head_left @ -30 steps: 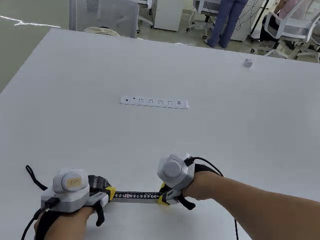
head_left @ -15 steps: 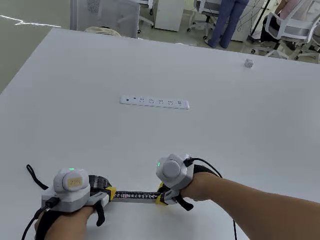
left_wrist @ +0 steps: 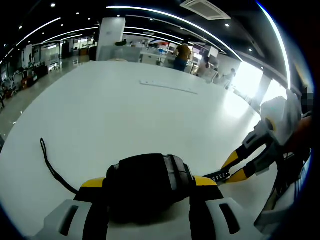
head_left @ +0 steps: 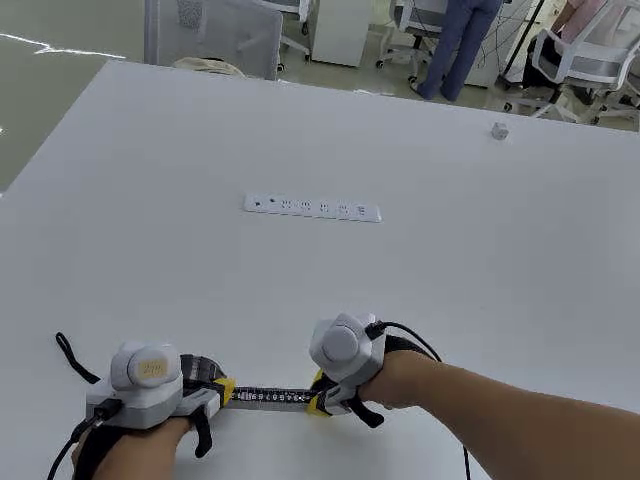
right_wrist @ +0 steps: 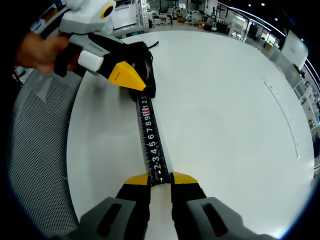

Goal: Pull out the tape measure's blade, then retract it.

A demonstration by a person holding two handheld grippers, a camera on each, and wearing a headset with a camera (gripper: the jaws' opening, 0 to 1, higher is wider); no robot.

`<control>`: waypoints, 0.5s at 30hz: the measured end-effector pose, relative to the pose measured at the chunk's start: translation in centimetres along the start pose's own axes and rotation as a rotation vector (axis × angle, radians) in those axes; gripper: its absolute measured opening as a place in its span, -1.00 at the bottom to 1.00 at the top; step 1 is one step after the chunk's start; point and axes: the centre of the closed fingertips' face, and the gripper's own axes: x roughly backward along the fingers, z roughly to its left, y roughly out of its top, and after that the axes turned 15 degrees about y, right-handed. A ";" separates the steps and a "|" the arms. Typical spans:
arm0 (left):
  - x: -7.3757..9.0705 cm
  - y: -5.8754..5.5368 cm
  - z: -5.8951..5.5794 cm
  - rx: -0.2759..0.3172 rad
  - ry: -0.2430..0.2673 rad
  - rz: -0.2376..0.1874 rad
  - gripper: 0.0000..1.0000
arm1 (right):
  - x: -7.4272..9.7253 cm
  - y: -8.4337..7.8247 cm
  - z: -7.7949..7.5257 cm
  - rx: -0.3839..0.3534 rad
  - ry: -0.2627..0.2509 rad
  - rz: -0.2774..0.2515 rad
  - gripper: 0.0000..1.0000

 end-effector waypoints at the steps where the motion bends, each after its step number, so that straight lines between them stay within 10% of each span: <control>1: 0.0 0.0 0.0 0.000 0.000 0.000 0.24 | 0.0 0.1 0.1 0.002 0.001 -0.001 -0.71; 15: 0.0 0.0 0.0 -0.001 -0.001 0.002 0.24 | -0.3 0.6 0.1 0.008 0.003 -0.003 -0.70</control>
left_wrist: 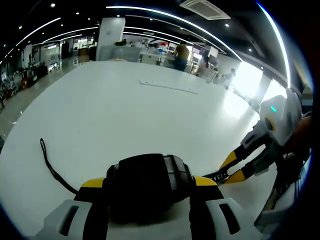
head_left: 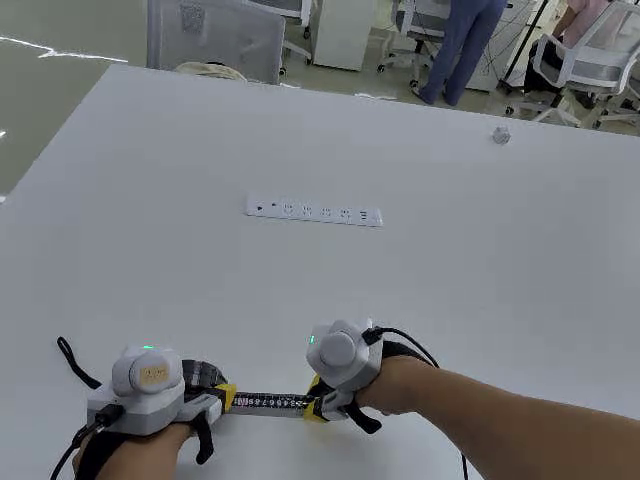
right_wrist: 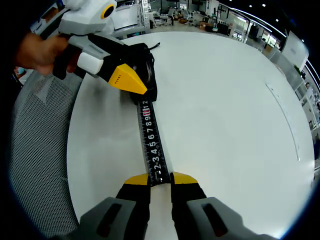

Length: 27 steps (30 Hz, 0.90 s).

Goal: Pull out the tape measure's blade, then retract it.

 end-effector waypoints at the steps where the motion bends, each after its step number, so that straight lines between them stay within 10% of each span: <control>1: 0.0 0.0 0.0 0.000 0.000 0.000 0.24 | 0.0 0.1 0.0 0.002 -0.001 0.000 -0.70; 27: -0.2 0.1 0.0 0.006 0.007 -0.007 0.24 | -0.6 1.2 -0.1 0.015 0.004 -0.007 -0.71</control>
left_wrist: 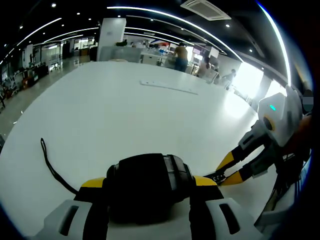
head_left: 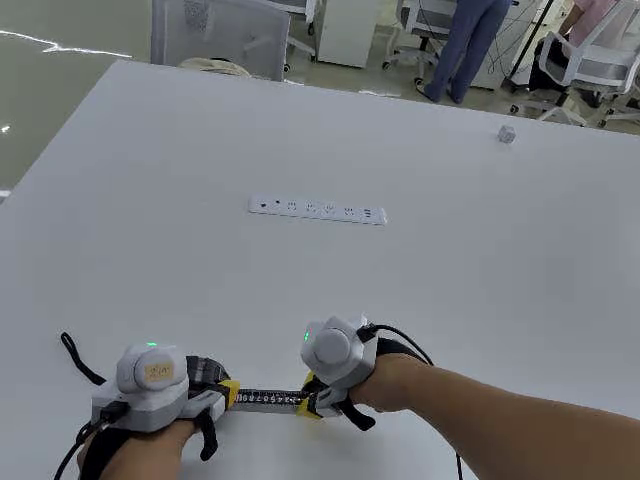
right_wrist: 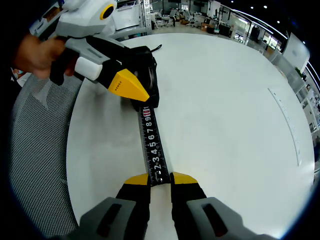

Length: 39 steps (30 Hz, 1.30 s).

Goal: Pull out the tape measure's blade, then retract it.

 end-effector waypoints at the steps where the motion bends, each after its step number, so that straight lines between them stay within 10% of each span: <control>1: 0.0 0.0 0.0 0.000 0.000 -0.001 0.24 | 0.0 0.1 0.0 0.000 0.000 0.000 -0.71; 39: 0.2 -0.1 0.1 0.007 -0.014 0.003 0.23 | -1.0 1.9 0.2 0.016 0.009 -0.019 -0.70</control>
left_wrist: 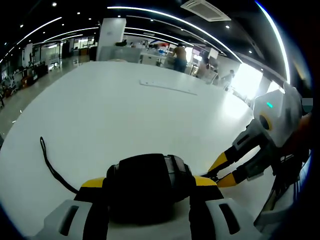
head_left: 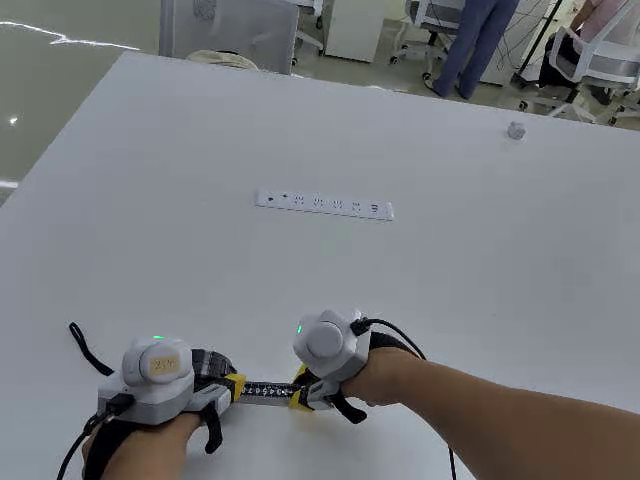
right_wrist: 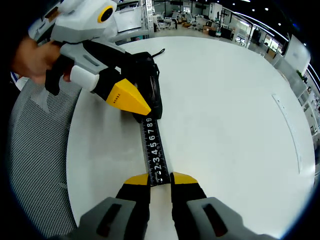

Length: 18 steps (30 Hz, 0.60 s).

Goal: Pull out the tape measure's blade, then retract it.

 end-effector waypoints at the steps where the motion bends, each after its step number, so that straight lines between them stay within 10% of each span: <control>1: 0.0 0.0 0.0 -0.001 0.000 0.001 0.23 | -0.1 0.1 0.0 0.003 0.000 -0.001 -0.70; 18: 0.0 -0.1 -0.1 -0.008 -0.007 0.009 0.23 | -0.4 0.9 0.1 0.015 0.004 -0.005 -0.70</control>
